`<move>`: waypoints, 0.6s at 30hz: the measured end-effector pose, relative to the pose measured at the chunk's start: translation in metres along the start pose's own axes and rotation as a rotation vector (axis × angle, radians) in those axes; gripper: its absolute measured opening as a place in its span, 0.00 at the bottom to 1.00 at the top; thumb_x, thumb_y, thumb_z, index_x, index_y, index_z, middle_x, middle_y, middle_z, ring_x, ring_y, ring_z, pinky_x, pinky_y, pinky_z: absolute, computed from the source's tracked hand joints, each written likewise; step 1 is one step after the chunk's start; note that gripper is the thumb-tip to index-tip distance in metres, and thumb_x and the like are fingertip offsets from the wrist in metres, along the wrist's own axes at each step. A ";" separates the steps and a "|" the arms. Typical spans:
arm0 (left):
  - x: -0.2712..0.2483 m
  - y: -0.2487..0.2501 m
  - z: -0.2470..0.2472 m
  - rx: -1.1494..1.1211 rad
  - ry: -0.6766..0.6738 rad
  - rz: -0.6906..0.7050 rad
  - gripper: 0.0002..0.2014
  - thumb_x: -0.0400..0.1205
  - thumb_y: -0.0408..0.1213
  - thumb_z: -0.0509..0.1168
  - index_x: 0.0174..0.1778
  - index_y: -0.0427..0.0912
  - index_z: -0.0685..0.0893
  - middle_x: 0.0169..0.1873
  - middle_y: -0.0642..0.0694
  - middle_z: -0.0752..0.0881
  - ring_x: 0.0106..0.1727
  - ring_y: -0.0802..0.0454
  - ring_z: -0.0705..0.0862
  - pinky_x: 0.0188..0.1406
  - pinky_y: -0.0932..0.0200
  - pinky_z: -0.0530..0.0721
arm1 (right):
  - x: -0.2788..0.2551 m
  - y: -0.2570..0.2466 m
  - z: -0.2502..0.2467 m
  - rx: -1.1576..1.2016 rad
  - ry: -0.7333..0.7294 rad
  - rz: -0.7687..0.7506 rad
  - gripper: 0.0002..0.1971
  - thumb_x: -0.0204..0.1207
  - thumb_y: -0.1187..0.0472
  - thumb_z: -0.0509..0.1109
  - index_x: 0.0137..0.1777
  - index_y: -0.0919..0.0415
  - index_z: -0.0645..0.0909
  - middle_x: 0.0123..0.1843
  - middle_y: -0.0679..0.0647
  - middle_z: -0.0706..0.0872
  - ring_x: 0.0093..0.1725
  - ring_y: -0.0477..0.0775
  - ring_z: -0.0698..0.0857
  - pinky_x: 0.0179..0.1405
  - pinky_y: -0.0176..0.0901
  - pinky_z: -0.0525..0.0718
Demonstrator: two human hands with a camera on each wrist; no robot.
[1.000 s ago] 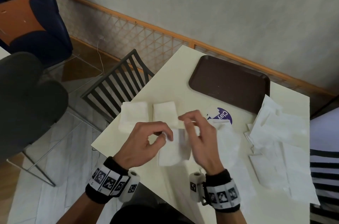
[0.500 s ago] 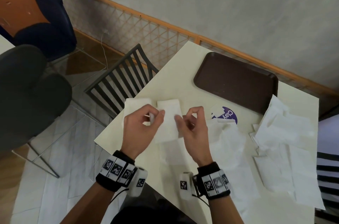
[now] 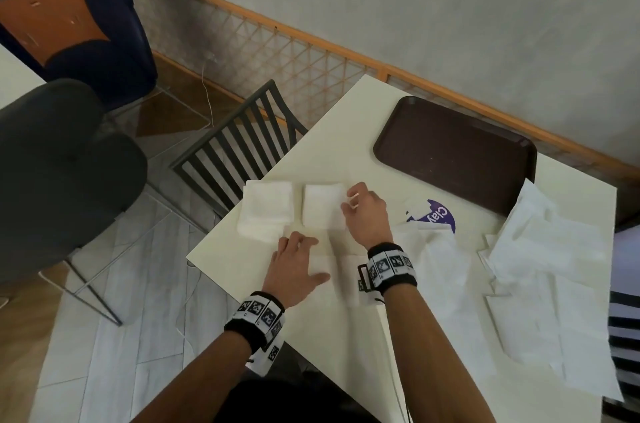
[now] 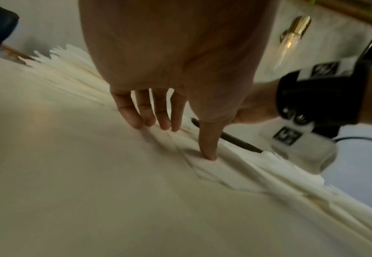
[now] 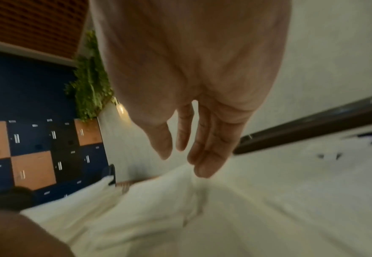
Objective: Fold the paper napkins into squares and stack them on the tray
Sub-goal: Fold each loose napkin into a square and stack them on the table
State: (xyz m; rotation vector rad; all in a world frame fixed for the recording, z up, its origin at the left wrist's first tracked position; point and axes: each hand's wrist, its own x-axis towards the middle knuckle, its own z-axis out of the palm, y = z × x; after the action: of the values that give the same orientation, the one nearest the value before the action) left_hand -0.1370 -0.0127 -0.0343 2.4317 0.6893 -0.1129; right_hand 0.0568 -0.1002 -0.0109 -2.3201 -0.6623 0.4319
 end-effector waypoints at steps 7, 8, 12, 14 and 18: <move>0.008 0.003 0.007 -0.059 -0.066 0.066 0.09 0.84 0.42 0.78 0.53 0.46 0.85 0.56 0.54 0.76 0.59 0.52 0.71 0.68 0.51 0.77 | -0.062 0.035 -0.027 -0.461 -0.468 -0.112 0.20 0.79 0.38 0.79 0.65 0.44 0.82 0.62 0.47 0.83 0.66 0.57 0.76 0.69 0.57 0.80; 0.008 0.004 0.005 -0.092 -0.075 0.069 0.07 0.84 0.40 0.77 0.51 0.47 0.84 0.52 0.54 0.78 0.56 0.52 0.74 0.64 0.50 0.79 | -0.069 0.040 -0.025 -0.482 -0.452 -0.129 0.17 0.79 0.39 0.79 0.60 0.44 0.81 0.60 0.46 0.82 0.65 0.56 0.75 0.68 0.57 0.78; 0.004 0.011 -0.017 -0.310 -0.037 0.076 0.13 0.84 0.35 0.77 0.47 0.53 0.79 0.40 0.51 0.87 0.40 0.50 0.85 0.43 0.47 0.86 | -0.086 0.052 -0.030 -0.243 -0.368 -0.135 0.16 0.79 0.43 0.82 0.46 0.46 0.77 0.47 0.44 0.81 0.53 0.54 0.77 0.56 0.51 0.79; 0.001 0.019 -0.036 -0.456 0.036 0.077 0.15 0.82 0.36 0.80 0.53 0.56 0.80 0.42 0.51 0.90 0.42 0.53 0.88 0.46 0.55 0.89 | -0.091 0.053 -0.036 -0.030 -0.322 -0.104 0.17 0.80 0.48 0.84 0.43 0.48 0.77 0.39 0.46 0.82 0.43 0.49 0.78 0.46 0.45 0.78; -0.005 0.042 -0.071 -0.756 0.237 0.098 0.25 0.77 0.41 0.86 0.66 0.58 0.83 0.51 0.52 0.94 0.57 0.55 0.92 0.62 0.64 0.87 | -0.100 0.040 -0.049 0.185 -0.172 -0.105 0.15 0.85 0.48 0.81 0.42 0.51 0.80 0.35 0.52 0.83 0.36 0.48 0.77 0.41 0.43 0.78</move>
State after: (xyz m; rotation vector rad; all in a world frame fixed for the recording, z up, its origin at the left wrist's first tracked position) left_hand -0.1261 -0.0024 0.0470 1.7503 0.5734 0.4112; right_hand 0.0116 -0.2071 0.0090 -2.0797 -0.7888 0.6222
